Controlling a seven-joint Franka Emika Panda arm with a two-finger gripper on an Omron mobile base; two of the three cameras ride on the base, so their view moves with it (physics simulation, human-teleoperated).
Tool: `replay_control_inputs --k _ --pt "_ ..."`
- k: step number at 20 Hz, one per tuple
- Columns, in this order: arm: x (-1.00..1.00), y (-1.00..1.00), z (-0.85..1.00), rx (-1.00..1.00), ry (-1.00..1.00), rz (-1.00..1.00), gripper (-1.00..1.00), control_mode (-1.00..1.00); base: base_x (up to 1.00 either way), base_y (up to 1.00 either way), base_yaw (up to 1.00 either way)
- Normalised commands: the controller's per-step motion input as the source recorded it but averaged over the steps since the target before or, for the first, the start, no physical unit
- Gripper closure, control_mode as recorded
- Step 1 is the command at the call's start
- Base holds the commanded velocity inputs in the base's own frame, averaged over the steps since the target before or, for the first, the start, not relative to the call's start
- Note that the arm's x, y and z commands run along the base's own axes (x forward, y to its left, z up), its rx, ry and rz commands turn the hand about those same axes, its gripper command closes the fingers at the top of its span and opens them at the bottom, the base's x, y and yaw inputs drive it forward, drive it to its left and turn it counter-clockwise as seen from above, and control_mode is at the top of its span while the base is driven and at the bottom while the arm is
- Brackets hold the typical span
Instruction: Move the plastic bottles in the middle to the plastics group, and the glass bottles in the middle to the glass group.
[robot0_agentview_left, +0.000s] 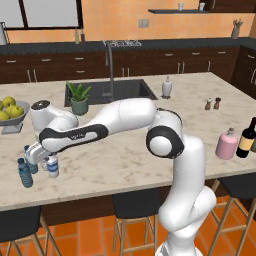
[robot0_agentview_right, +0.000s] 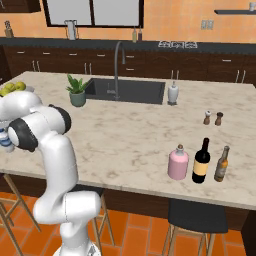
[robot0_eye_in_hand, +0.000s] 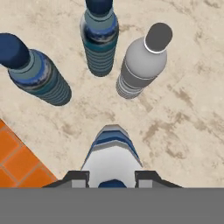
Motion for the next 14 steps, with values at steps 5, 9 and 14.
replay_control_inputs --k 5,9,14 --pt "0.02 0.04 -0.01 0.02 0.10 0.00 1.00 -1.00 0.00 0.00 0.00" --pt "0.08 0.03 -0.11 0.00 0.13 0.00 1.00 -1.00 0.00 0.00 0.00" --pt "0.08 0.07 -0.21 0.00 0.01 0.00 1.00 -1.00 0.00 0.00 0.00"
